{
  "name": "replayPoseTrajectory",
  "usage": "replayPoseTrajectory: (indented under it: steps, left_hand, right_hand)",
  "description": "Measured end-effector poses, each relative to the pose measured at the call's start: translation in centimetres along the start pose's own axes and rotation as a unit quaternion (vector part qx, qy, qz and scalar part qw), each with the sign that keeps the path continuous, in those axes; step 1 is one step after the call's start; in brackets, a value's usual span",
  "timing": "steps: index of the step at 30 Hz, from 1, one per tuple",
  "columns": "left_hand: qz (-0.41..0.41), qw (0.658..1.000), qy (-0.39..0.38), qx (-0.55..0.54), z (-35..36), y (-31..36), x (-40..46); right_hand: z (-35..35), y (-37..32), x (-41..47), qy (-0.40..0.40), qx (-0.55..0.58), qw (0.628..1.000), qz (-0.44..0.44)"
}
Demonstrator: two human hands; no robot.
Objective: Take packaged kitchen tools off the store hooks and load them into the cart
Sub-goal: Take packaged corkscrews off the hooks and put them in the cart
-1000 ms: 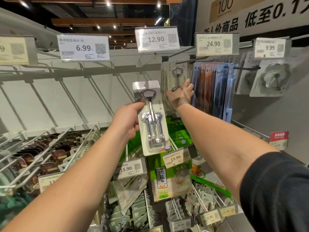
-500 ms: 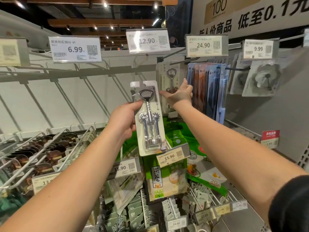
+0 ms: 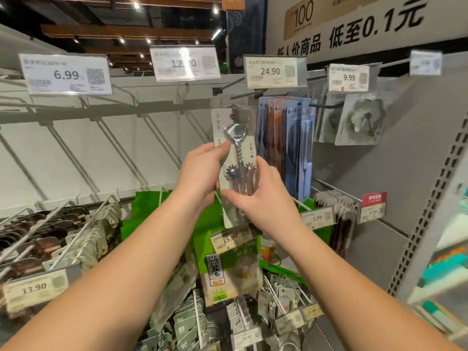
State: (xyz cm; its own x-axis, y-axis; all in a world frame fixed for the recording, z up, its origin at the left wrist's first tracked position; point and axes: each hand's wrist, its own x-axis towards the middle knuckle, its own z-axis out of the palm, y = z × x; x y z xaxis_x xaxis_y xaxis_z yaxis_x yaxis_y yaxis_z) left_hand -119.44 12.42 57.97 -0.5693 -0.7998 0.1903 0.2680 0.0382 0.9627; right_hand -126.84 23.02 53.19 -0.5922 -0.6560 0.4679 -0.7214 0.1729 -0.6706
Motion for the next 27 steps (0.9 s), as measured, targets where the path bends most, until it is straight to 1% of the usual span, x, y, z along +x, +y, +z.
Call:
replayPoseTrajectory:
  steps: [6,13,19,22,25,27]
  left_hand:
    - [0.041,0.998,-0.044,0.004,3.2,0.2,-0.6]
    - [0.017,0.996,-0.084,-0.023,4.3,0.4,-0.3]
    - [0.014,0.993,-0.114,-0.012,4.4,1.4,0.1]
    - [0.018,0.993,-0.112,0.008,4.3,1.5,0.6]
    - [0.038,0.994,-0.094,0.043,4.1,1.8,0.9]
    - [0.051,0.993,-0.095,0.043,4.1,2.0,1.1]
  right_hand:
    - [-1.8,1.0,-0.2,0.053,-0.010,0.998,0.012]
    - [-3.0,1.8,-0.3,0.096,0.042,0.994,0.011]
    - [-2.9,1.7,0.8,0.119,0.058,0.991,0.018]
    - [-2.8,1.7,1.4,0.127,0.064,0.990,0.015]
    - [-3.1,1.7,1.9,0.130,0.050,0.990,0.010]
    - [-3.2,1.6,2.2,0.136,0.050,0.989,0.005]
